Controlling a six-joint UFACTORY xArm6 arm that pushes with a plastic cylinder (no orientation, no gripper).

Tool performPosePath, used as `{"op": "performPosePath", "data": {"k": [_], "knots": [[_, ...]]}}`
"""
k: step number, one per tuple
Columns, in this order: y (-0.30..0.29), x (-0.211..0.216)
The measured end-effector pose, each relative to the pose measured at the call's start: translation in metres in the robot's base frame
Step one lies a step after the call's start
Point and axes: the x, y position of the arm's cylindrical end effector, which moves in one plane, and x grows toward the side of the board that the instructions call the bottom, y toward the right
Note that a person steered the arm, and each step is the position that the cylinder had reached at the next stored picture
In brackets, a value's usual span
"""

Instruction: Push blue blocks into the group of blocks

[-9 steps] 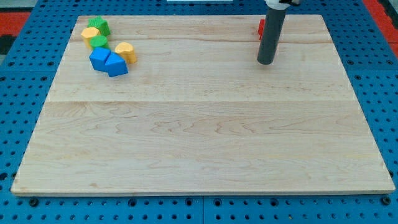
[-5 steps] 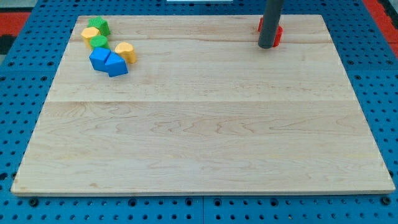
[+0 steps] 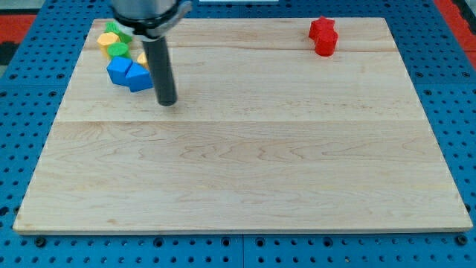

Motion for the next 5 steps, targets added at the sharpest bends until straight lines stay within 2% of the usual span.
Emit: {"op": "performPosePath", "data": {"k": [1,2,4,5], "knots": [[-0.04,-0.04],[-0.048,-0.055],[-0.048,-0.065],[-0.042,-0.031]]}}
